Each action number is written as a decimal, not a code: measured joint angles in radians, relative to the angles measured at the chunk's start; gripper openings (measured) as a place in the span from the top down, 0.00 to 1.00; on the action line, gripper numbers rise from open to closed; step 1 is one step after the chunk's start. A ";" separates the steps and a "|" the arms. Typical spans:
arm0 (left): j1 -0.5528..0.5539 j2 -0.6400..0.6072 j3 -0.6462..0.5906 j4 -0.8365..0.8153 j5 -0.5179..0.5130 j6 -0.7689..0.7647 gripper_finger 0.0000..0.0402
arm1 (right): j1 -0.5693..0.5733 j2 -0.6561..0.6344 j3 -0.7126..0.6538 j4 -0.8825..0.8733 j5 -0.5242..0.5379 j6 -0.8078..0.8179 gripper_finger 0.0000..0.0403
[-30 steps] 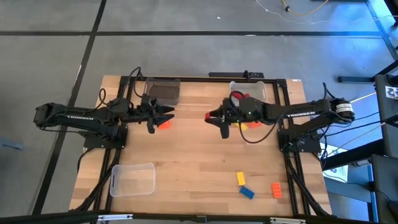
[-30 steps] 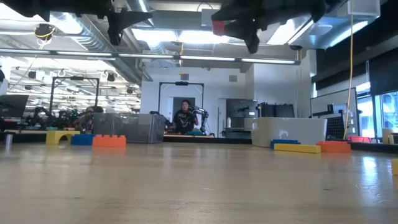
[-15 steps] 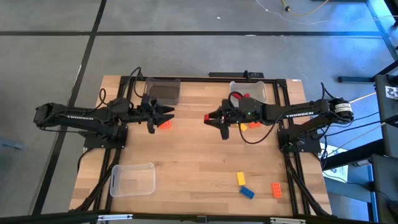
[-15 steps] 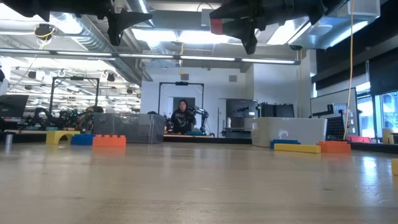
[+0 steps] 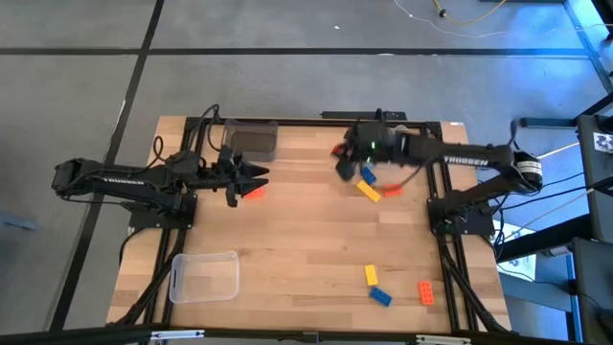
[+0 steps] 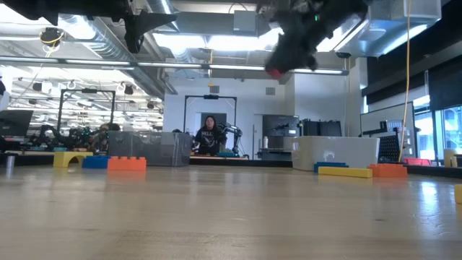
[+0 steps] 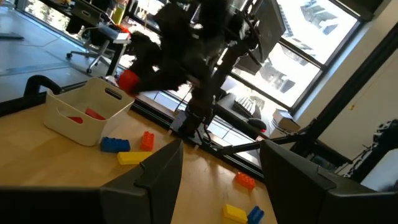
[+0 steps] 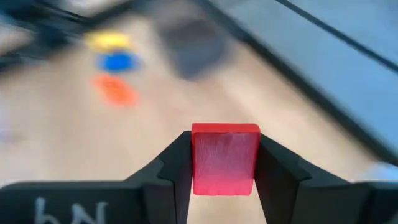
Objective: Sort & place blocks by color
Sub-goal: Put the red triangular block into the white bin
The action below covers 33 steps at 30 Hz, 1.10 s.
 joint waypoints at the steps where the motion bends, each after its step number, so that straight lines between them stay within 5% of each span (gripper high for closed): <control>1: 0.000 0.000 0.000 0.000 0.000 0.000 0.49 | -0.045 0.000 0.017 -0.069 0.027 -0.008 0.67; 6: 0.001 0.000 0.000 -0.002 -0.008 0.000 0.49 | -0.279 0.000 0.013 -0.278 0.069 -0.028 0.67; 13: 0.001 0.000 0.000 -0.006 -0.009 0.000 0.49 | -0.482 0.001 -0.174 -0.264 0.030 0.029 0.67; 20: 0.001 0.000 0.000 -0.008 -0.066 0.038 0.49 | -0.552 0.037 -0.281 -0.230 -0.010 0.025 0.67; 33: 0.001 0.000 0.000 -0.008 -0.080 0.036 0.49 | -0.552 0.293 -0.139 -0.300 0.072 -0.126 0.67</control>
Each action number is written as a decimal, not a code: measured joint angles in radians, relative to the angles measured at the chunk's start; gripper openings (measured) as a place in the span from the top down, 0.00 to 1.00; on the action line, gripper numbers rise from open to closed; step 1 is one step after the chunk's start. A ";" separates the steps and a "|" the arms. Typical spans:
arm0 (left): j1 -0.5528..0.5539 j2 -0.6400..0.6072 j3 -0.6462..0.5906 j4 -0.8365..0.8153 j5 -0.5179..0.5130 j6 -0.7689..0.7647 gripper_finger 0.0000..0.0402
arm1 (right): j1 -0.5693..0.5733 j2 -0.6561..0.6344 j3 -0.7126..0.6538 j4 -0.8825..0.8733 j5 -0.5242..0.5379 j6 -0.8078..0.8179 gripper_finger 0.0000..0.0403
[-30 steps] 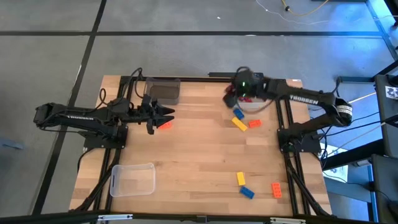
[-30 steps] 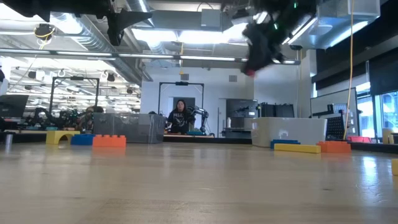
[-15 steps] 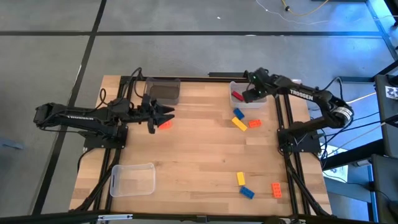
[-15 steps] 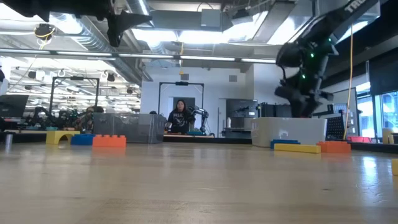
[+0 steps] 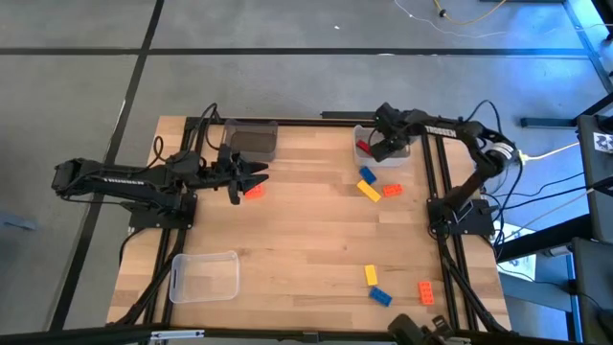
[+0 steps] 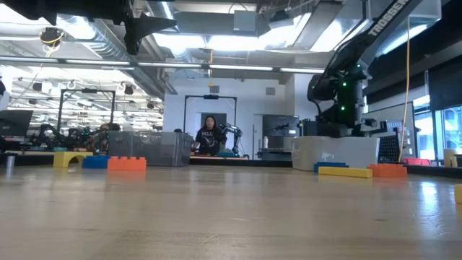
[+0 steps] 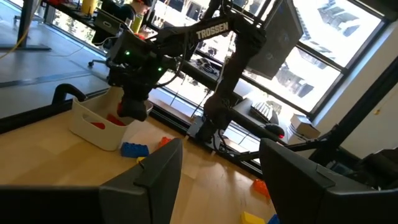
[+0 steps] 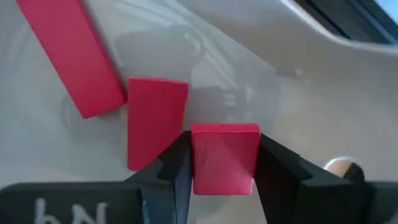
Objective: Sort & place blocks by color
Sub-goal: Put the red triangular block into the white bin, then put the top left blue three stud game piece into the black transparent bin
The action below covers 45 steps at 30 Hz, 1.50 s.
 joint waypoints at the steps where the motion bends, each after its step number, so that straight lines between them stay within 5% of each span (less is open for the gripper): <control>1: 0.000 0.000 0.000 0.000 0.000 0.000 0.49 | 0.000 0.010 0.009 0.000 -0.005 -0.006 0.67; 18: 0.000 0.000 0.000 -0.001 0.000 -0.001 0.49 | 0.000 0.044 0.044 0.074 -0.139 0.035 0.67; 28: 0.000 0.000 0.000 -0.001 0.006 -0.003 0.49 | 0.000 0.034 0.044 0.040 -0.141 0.038 0.32; 36: 0.000 0.000 0.000 -0.001 0.022 -0.003 0.49 | 0.000 -0.105 0.044 0.031 -0.148 0.023 0.24; 40: 0.000 0.000 0.000 -0.001 0.023 -0.003 0.49 | 0.010 -0.228 0.044 0.041 -0.276 0.029 0.24; 45: 0.000 0.000 0.000 -0.001 0.023 0.013 0.49 | 0.075 -0.380 0.036 0.136 -0.581 0.093 0.24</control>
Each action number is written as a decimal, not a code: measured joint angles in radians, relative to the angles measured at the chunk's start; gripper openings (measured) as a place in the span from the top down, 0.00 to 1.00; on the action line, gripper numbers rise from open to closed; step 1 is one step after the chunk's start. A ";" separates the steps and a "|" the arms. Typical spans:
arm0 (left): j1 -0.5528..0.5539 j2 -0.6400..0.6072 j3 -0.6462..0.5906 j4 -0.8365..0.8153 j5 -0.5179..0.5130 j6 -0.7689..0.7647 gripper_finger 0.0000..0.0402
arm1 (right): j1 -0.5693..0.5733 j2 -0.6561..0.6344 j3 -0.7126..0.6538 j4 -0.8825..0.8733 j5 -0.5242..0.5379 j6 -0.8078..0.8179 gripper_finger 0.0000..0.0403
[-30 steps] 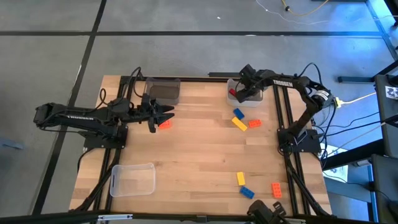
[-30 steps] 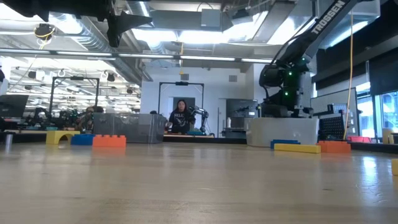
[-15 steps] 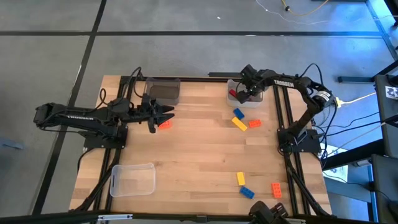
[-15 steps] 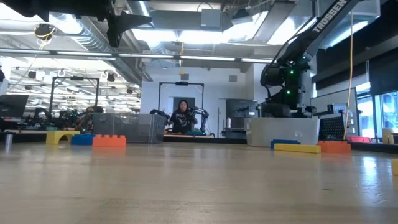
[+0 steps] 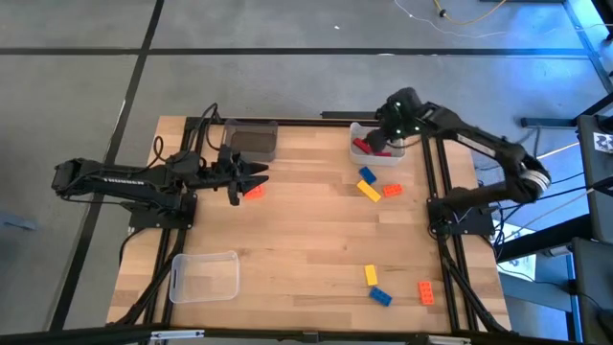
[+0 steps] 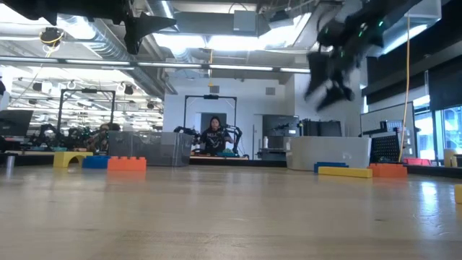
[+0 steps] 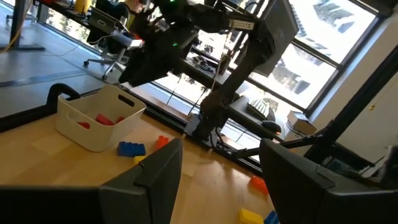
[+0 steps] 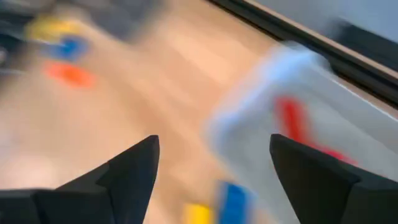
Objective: Sort & place blocks by color
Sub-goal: Put the top left blue three stud game piece into the black transparent bin
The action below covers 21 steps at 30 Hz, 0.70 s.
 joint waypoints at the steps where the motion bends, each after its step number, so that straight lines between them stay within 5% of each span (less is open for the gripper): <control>1: 0.000 0.000 0.000 0.000 0.000 0.005 0.49 | 0.023 -0.029 -0.007 0.038 -0.052 0.025 0.24; 5: 0.000 0.000 0.000 0.000 0.000 0.026 0.49 | 0.152 -0.124 -0.051 0.232 -0.186 0.111 0.24; 13: 0.000 0.000 0.000 0.001 0.000 0.077 0.49 | 0.450 -0.213 -0.129 0.595 -0.150 0.186 0.24; 21: 0.000 0.000 0.000 0.003 0.000 0.160 0.49 | 0.582 -0.213 -0.130 0.635 -0.050 -0.078 0.24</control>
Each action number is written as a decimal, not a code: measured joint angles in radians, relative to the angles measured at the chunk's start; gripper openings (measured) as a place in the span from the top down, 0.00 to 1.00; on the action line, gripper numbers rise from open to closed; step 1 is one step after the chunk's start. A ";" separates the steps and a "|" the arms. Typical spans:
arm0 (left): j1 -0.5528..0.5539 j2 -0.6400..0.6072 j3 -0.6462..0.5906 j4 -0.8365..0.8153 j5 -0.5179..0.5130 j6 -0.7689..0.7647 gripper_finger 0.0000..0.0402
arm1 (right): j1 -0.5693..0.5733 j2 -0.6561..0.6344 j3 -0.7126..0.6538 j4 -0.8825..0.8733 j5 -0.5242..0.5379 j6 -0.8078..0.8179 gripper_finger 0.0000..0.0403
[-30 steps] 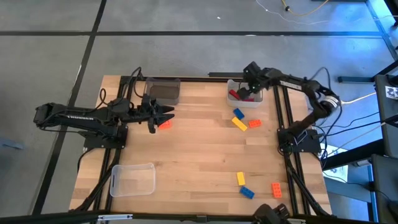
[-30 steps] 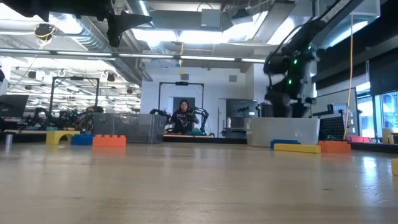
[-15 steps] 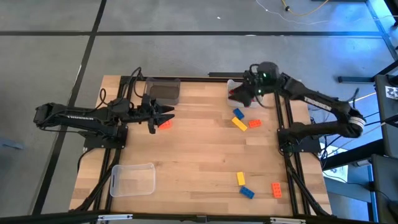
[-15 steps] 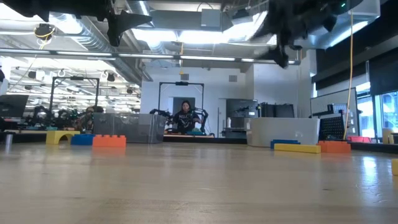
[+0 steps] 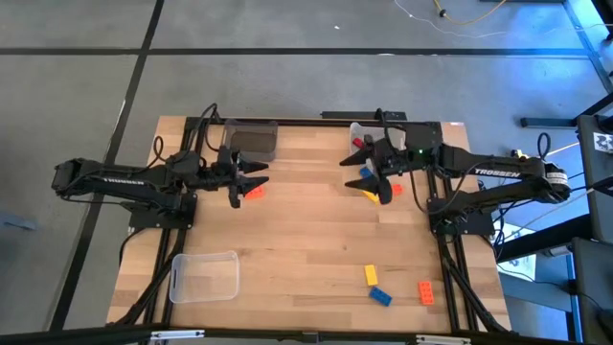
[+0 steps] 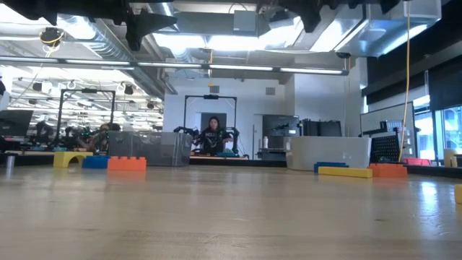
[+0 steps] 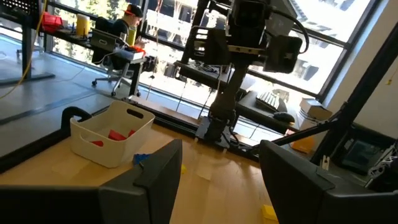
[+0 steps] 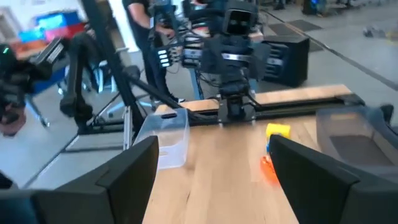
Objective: Sort & place blocks by color
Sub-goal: Put the top left blue three stud game piece into the black transparent bin
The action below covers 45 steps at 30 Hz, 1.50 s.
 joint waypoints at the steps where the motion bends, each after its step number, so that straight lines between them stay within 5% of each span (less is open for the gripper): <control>1: 0.000 0.000 0.000 0.000 0.000 0.000 0.49 | 0.005 0.000 0.000 0.001 0.000 -0.015 0.24; 15: 0.000 0.000 0.000 0.000 -0.004 0.000 0.49 | 0.013 0.000 0.000 0.000 0.002 -0.015 0.24; 20: 0.000 0.000 0.001 -0.005 -0.076 -0.046 0.49 | 0.013 0.000 0.000 0.000 0.002 -0.015 0.24; 23: 0.022 0.017 0.067 -0.162 -0.129 -0.149 0.49 | 0.013 0.000 0.000 0.000 0.002 -0.016 0.24; 29: 0.135 0.126 0.263 -0.854 -0.145 -0.304 0.49 | 0.013 0.000 0.000 0.000 0.002 -0.017 0.24; 32: 0.194 0.199 0.277 -1.071 -0.113 -0.366 0.49 | 0.013 0.000 0.000 -0.001 0.002 -0.015 0.24; 37: 0.243 0.295 0.211 -1.174 -0.081 -0.403 0.49 | 0.013 0.000 0.000 -0.002 0.001 0.011 0.24; 45: 0.279 0.382 0.148 -1.111 -0.125 -0.403 0.49 | 0.013 0.001 0.000 -0.002 0.001 0.012 0.24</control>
